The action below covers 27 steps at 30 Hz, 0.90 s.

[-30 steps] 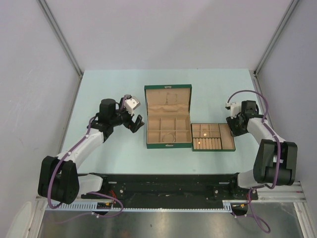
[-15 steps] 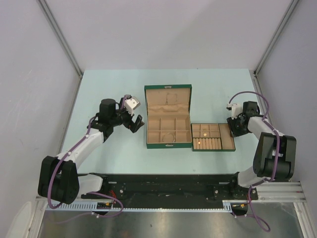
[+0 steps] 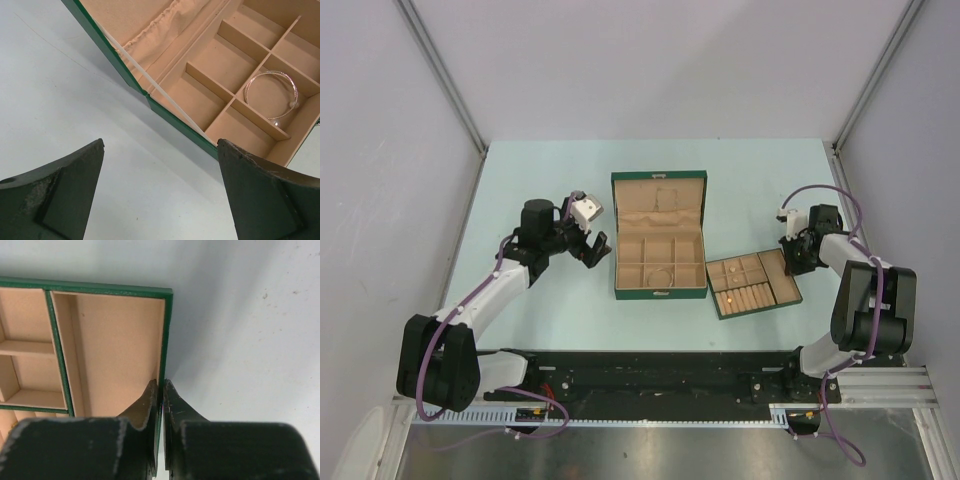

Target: Organize the mixed jewelry

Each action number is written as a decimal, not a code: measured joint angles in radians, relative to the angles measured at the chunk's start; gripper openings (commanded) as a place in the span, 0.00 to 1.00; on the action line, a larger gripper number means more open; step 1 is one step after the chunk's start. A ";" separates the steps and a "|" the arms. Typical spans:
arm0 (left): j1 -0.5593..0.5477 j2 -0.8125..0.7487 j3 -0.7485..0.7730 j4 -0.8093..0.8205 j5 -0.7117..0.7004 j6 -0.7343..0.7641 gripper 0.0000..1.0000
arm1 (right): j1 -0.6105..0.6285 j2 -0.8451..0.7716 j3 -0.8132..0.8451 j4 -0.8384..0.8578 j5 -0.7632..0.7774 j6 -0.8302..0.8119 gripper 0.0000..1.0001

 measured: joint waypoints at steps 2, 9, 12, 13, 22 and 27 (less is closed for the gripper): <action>0.000 0.000 0.000 0.000 0.000 0.000 1.00 | 0.000 0.000 0.001 0.005 0.005 0.008 0.00; 0.000 0.002 0.000 -0.002 0.000 0.000 1.00 | 0.000 0.000 0.001 0.005 0.011 0.017 0.00; 0.000 0.002 0.000 -0.002 0.000 0.000 0.99 | 0.000 0.000 0.002 0.004 0.014 0.020 0.00; 0.000 0.002 0.000 -0.003 0.000 0.000 1.00 | 0.000 0.000 0.002 0.003 0.014 0.022 0.00; 0.000 0.005 0.000 -0.003 0.000 0.000 1.00 | -0.012 -0.021 0.006 -0.054 0.052 0.035 0.00; 0.000 0.012 0.000 -0.003 0.000 0.000 1.00 | -0.014 -0.041 0.038 -0.109 0.064 0.046 0.00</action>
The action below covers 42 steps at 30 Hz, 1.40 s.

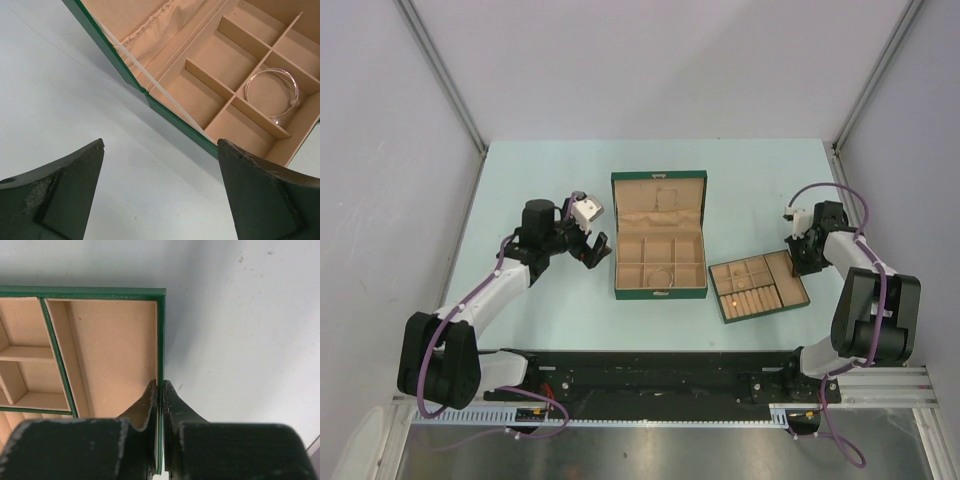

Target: Organize the mixed jewelry

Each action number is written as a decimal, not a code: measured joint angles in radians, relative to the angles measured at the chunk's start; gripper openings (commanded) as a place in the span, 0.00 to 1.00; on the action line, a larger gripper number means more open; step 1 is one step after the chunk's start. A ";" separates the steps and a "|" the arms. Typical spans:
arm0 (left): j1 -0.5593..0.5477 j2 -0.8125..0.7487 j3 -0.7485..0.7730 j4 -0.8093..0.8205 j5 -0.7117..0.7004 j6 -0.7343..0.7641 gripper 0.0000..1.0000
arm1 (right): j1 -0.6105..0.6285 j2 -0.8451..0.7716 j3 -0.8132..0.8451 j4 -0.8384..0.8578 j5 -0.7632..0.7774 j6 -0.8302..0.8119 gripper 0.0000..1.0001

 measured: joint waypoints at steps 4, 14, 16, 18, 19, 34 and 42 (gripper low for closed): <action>0.000 0.001 0.000 0.000 0.000 0.000 1.00 | -0.006 -0.006 0.031 -0.043 0.008 0.018 0.00; 0.000 0.004 0.000 0.002 -0.001 0.000 1.00 | -0.043 -0.034 0.090 -0.132 -0.011 0.053 0.00; 0.000 0.011 0.000 0.005 -0.006 0.000 1.00 | -0.049 -0.042 0.099 -0.147 -0.021 0.060 0.00; 0.000 0.020 0.000 0.010 -0.015 0.000 1.00 | -0.051 -0.049 0.109 -0.163 -0.031 0.064 0.00; 0.000 0.025 0.000 0.010 -0.021 -0.001 1.00 | -0.052 -0.054 0.114 -0.171 -0.037 0.067 0.00; 0.000 0.064 0.000 0.086 -0.180 -0.024 1.00 | -0.052 -0.106 0.198 -0.264 -0.103 0.094 0.00; 0.000 0.144 0.000 0.110 -0.265 -0.029 1.00 | -0.046 -0.106 0.229 -0.286 -0.132 0.125 0.00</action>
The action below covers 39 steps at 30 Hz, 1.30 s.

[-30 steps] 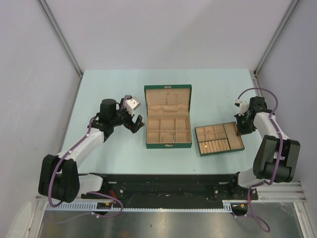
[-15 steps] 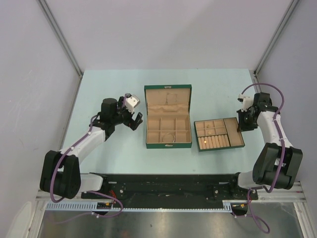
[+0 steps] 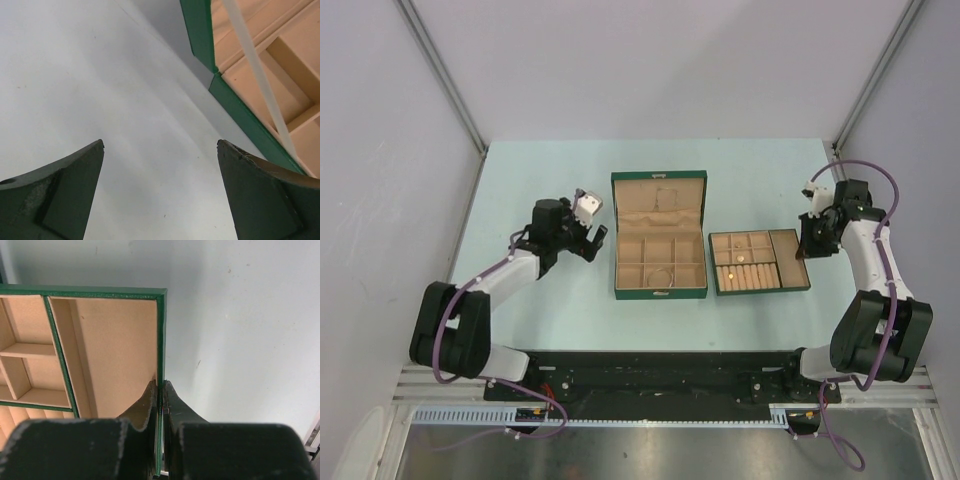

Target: Organize the mixed jewelry

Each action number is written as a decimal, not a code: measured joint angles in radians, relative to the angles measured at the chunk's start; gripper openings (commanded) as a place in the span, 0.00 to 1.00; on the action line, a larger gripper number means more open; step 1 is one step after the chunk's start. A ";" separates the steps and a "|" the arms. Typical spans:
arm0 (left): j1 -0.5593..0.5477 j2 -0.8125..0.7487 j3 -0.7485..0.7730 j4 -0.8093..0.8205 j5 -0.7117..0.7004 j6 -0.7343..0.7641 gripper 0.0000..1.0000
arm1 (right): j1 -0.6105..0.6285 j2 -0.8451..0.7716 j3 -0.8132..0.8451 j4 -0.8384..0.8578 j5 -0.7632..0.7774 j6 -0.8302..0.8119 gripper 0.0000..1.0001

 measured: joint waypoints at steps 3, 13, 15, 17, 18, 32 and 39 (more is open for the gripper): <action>0.000 0.043 0.002 -0.001 -0.016 -0.002 1.00 | 0.023 0.000 0.014 0.003 0.005 0.018 0.00; 0.000 0.126 0.016 -0.023 -0.027 -0.044 1.00 | 0.199 0.041 0.049 0.034 0.056 0.106 0.00; 0.000 0.131 0.016 -0.032 -0.022 -0.053 1.00 | 0.227 0.063 0.061 0.040 0.065 0.123 0.00; -0.005 0.134 0.016 -0.038 -0.018 -0.062 1.00 | 0.251 0.084 0.073 0.047 0.072 0.139 0.00; -0.007 0.134 0.016 -0.039 -0.015 -0.064 1.00 | 0.258 0.092 0.078 0.048 0.074 0.144 0.00; -0.102 0.134 0.014 -0.062 0.005 -0.076 1.00 | 0.359 0.224 0.179 0.050 0.090 0.200 0.00; -0.155 0.134 0.015 -0.108 -0.014 -0.066 1.00 | 0.403 0.266 0.231 0.043 0.099 0.209 0.00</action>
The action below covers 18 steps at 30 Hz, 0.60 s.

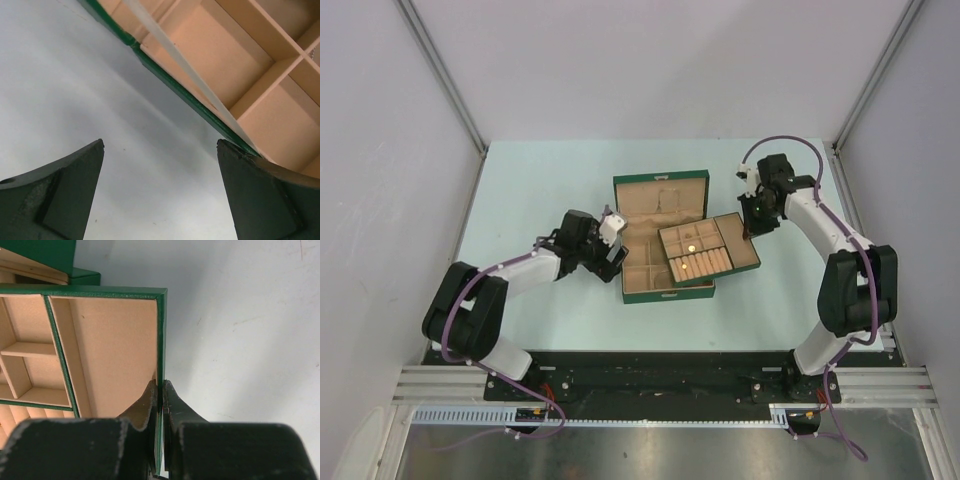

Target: Organize the mixed jewelry

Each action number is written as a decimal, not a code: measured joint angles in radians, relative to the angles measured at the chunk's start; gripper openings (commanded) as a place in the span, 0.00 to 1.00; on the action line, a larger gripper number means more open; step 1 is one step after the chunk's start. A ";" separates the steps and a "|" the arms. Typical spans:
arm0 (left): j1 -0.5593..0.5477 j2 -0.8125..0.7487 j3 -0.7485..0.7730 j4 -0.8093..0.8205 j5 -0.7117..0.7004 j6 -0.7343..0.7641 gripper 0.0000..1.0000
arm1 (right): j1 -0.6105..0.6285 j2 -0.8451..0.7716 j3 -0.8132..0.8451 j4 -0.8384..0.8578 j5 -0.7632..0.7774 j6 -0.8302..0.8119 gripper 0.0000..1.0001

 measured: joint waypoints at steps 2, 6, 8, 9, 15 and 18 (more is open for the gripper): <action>-0.017 0.003 0.008 -0.025 -0.005 0.005 1.00 | 0.009 0.010 0.013 0.000 0.001 0.000 0.00; -0.047 0.017 0.047 -0.077 -0.011 0.016 1.00 | 0.022 0.019 0.023 -0.002 0.002 0.001 0.00; -0.062 0.026 0.068 -0.101 -0.011 0.016 1.00 | 0.024 0.019 0.023 -0.005 0.002 0.001 0.00; -0.068 0.029 0.076 -0.108 -0.011 0.016 1.00 | 0.024 0.019 0.023 -0.006 0.002 0.001 0.00; -0.110 0.055 0.111 -0.135 -0.011 0.015 1.00 | 0.027 0.021 0.023 -0.012 0.010 0.003 0.00; -0.126 0.060 0.119 -0.138 -0.010 0.013 1.00 | 0.035 0.021 0.023 -0.012 0.021 0.004 0.00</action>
